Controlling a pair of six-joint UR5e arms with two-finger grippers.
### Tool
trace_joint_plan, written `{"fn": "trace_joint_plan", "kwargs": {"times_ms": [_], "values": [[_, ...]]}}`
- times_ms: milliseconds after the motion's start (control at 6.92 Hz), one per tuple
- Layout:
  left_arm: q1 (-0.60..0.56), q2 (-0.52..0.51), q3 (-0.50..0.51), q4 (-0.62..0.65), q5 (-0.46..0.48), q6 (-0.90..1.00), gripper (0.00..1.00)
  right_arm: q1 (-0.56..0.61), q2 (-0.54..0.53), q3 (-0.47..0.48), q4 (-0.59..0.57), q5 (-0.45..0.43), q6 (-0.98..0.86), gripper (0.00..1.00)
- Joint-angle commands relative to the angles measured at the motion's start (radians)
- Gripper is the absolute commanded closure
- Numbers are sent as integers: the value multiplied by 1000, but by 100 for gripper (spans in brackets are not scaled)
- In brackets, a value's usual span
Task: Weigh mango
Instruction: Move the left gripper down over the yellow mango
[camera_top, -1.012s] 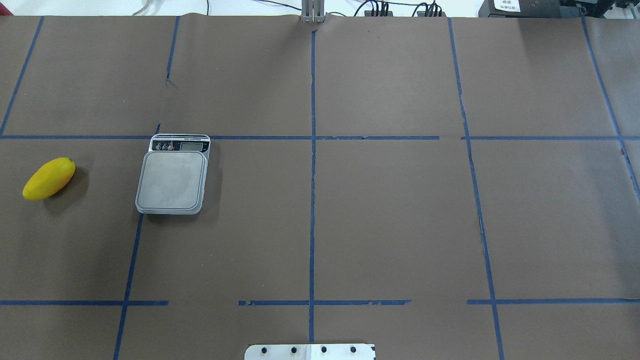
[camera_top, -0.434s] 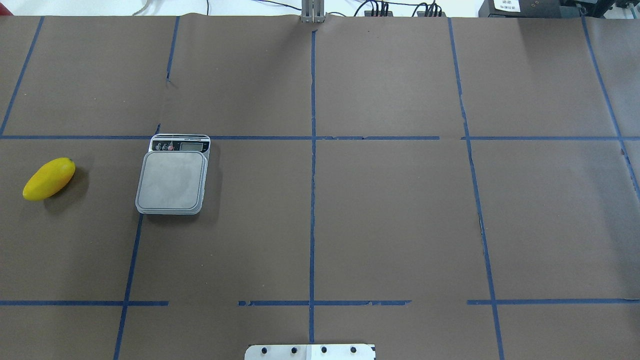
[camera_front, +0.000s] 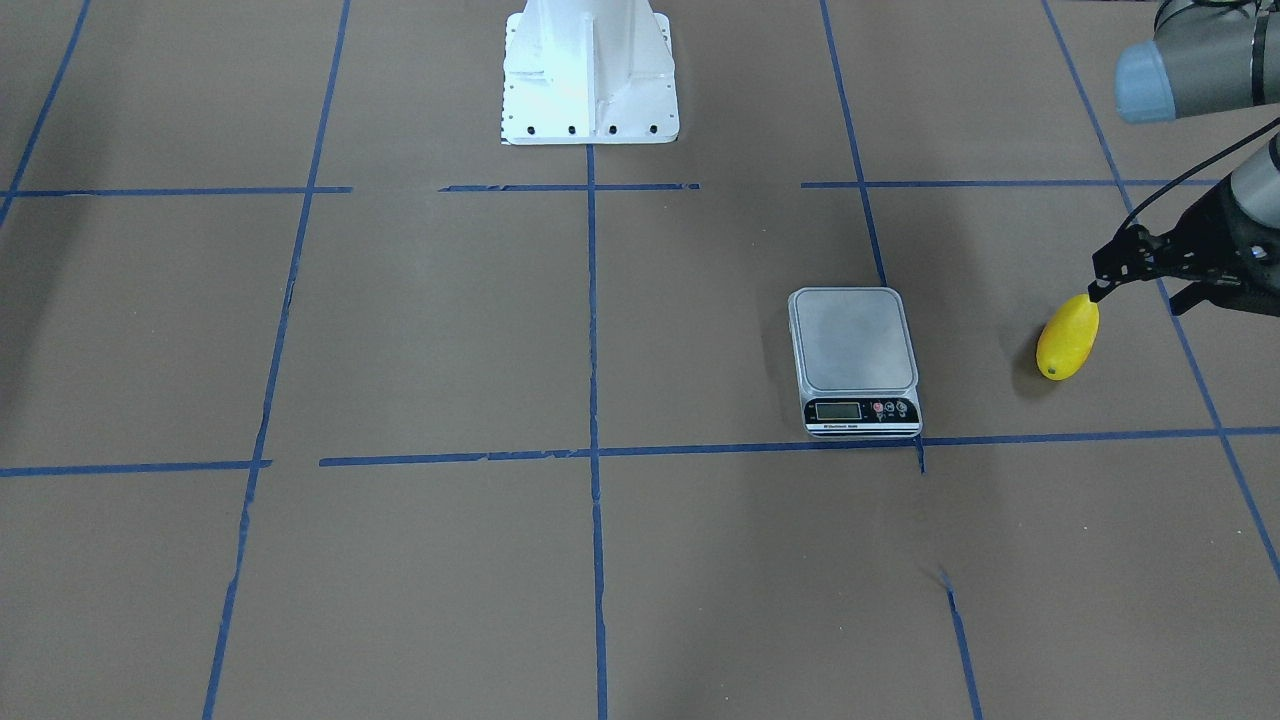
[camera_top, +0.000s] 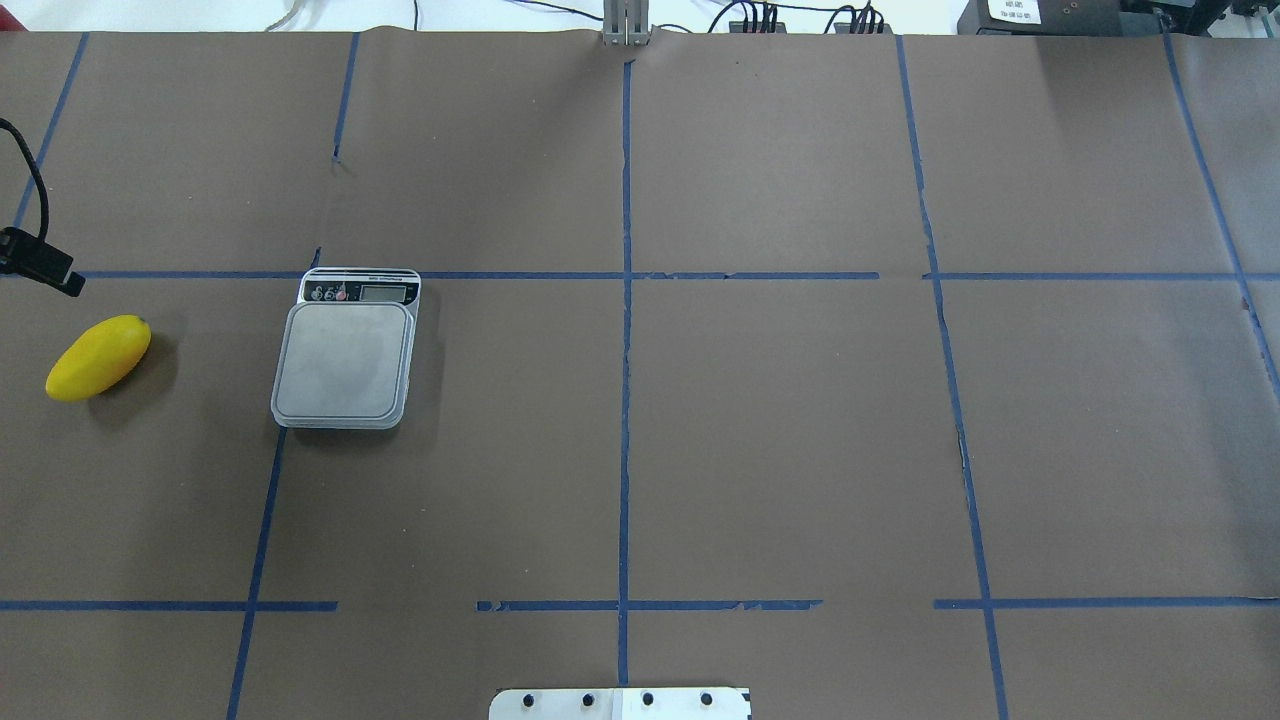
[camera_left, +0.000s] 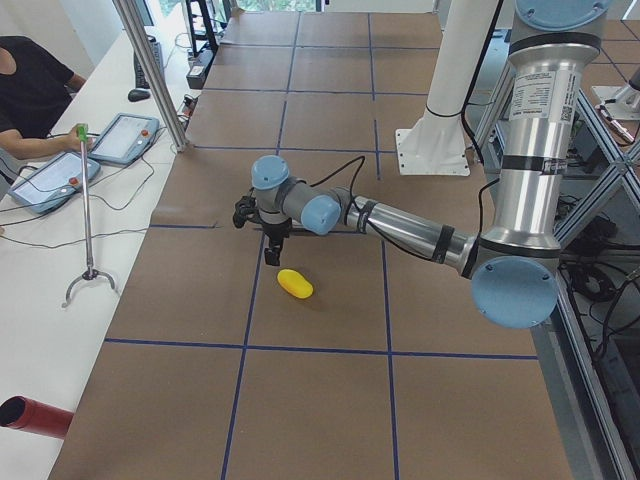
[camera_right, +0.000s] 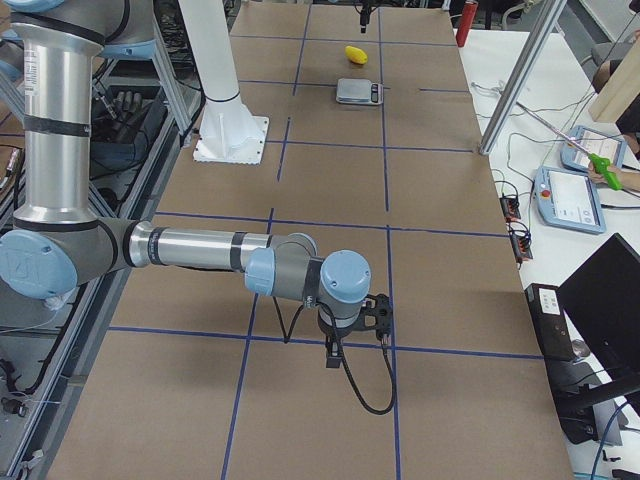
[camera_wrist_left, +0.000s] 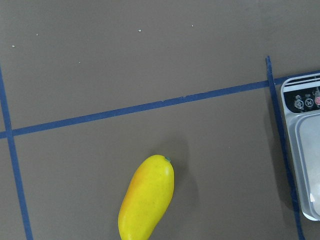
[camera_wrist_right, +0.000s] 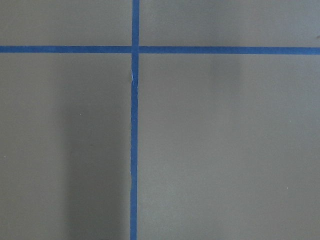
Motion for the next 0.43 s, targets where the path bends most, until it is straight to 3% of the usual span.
{"fn": "trace_joint_plan", "kwargs": {"times_ms": [0, 289], "values": [[41, 54, 96, -223, 37, -92, 0, 0, 0, 1, 0, 0, -1, 0], [115, 54, 133, -235, 79, -108, 0, 0, 0, 1, 0, 0, 0, 0]]}}
